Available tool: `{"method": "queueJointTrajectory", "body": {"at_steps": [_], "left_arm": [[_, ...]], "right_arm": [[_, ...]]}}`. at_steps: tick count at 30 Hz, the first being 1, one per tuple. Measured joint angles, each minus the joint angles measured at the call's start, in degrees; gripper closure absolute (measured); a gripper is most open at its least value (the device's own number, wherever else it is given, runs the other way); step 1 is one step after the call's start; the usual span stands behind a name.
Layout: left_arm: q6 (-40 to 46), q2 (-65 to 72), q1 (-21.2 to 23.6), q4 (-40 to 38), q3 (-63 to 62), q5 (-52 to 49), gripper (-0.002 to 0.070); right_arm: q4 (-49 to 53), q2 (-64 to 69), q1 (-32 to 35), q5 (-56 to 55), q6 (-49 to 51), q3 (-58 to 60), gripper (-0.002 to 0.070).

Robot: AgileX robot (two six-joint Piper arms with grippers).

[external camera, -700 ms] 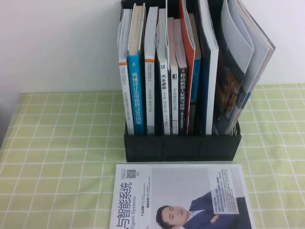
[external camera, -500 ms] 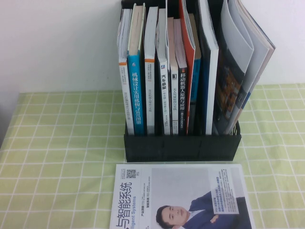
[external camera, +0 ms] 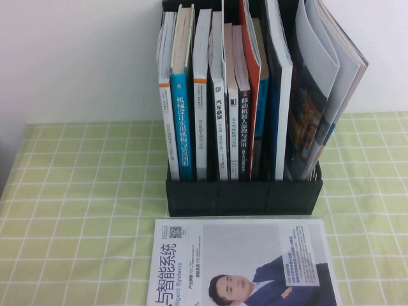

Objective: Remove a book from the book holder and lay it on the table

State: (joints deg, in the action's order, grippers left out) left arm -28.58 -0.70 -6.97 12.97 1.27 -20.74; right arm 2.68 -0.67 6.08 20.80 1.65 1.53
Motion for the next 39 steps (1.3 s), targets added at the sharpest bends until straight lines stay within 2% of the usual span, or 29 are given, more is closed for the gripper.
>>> {"method": "queueJointTrajectory", "body": {"at_steps": [35,39], "left_arm": [[1.16,0.0,0.0,1.93,0.0,0.0,0.0678],[1.16,0.0,0.0,2.35,0.09,2.54,0.0678]], "right_arm": [[0.0,0.0,0.0,0.0,0.0,0.0,0.0678],[0.0,0.0,0.0,0.0,0.0,0.0,0.0678]]}}
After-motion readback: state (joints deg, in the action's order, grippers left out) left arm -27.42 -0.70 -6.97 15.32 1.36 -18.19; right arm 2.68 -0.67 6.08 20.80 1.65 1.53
